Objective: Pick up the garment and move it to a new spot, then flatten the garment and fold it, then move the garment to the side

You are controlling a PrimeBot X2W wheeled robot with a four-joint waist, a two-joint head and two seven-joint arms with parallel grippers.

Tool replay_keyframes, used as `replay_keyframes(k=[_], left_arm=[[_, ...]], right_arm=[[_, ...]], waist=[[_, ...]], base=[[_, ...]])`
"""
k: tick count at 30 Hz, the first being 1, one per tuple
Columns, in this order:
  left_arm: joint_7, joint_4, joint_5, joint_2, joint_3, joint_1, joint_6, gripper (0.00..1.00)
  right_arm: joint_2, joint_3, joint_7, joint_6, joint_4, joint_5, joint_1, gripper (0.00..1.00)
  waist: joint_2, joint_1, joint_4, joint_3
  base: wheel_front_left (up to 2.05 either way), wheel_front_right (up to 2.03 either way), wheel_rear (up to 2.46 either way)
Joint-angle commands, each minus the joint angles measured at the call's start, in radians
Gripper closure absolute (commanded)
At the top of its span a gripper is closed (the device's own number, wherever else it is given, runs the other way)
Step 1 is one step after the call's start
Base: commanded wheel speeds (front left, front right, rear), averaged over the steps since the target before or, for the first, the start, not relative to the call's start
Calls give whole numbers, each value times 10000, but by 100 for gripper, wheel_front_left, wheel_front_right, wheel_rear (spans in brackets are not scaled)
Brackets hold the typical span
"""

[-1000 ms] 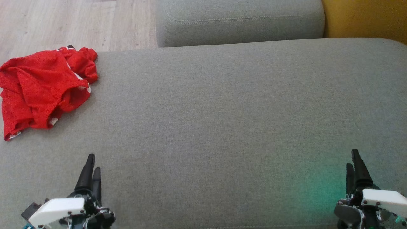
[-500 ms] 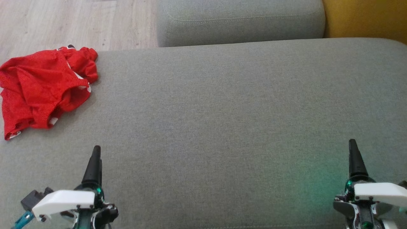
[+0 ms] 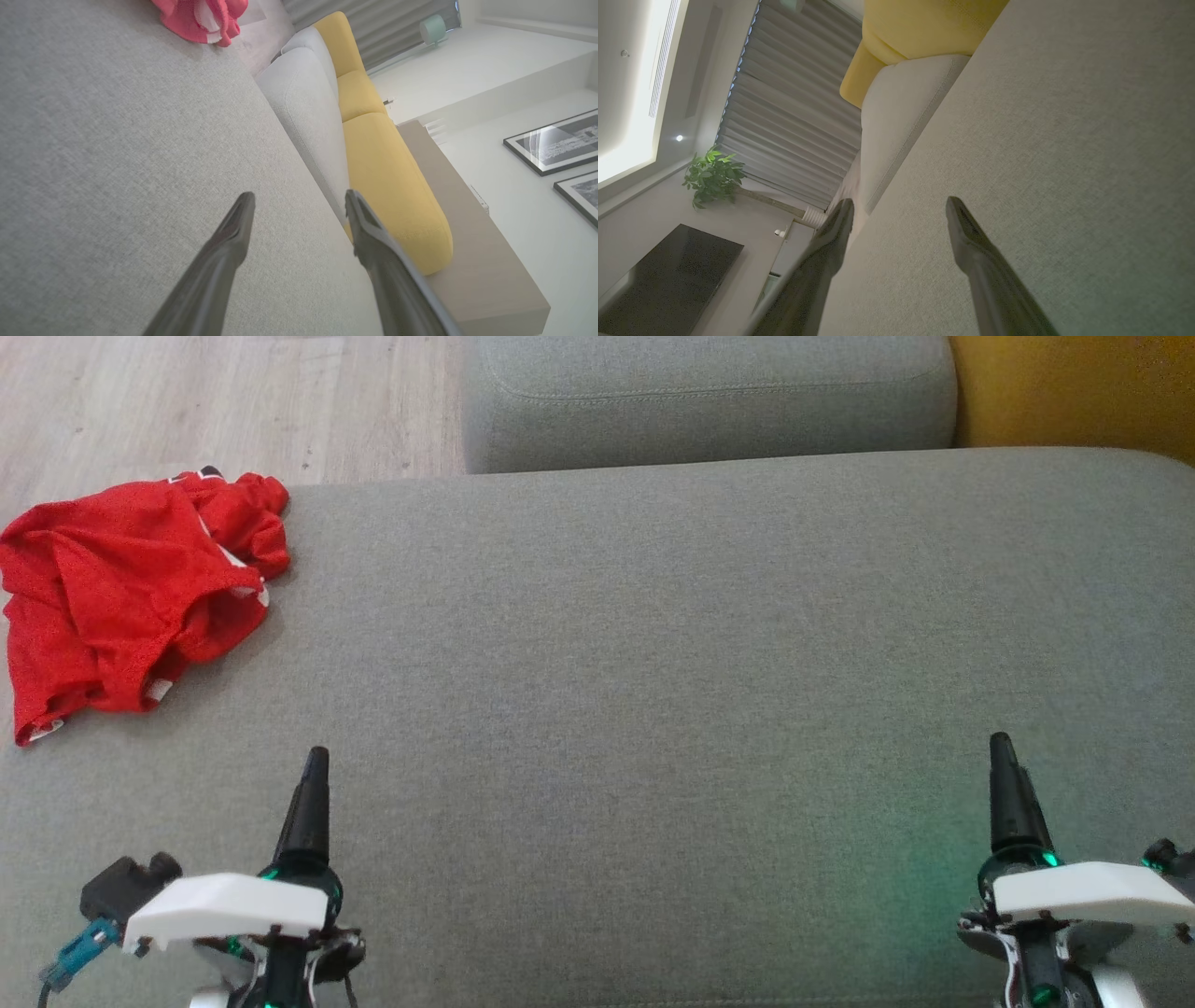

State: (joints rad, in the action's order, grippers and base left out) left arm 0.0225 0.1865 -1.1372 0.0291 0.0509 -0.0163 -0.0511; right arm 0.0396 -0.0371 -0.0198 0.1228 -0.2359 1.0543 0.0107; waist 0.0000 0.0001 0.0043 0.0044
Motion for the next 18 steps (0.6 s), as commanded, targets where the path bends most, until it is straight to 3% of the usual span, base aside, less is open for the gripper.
replay_keyframes(k=[1, 18], left_arm=[[128, -468, 303, 117, -87, 341, 29, 0], [625, -906, 3130, 138, 336, 294, 281, 0]], right_arm=[[55, 140, -143, 30, 449, -343, -297, 0], [66, 524, -642, 41, 644, -2756, -334, 0]], waist=[[0, 0, 0, 1], [0, -1, 33, 24]], base=[[0, 0, 0], [0, 0, 0]])
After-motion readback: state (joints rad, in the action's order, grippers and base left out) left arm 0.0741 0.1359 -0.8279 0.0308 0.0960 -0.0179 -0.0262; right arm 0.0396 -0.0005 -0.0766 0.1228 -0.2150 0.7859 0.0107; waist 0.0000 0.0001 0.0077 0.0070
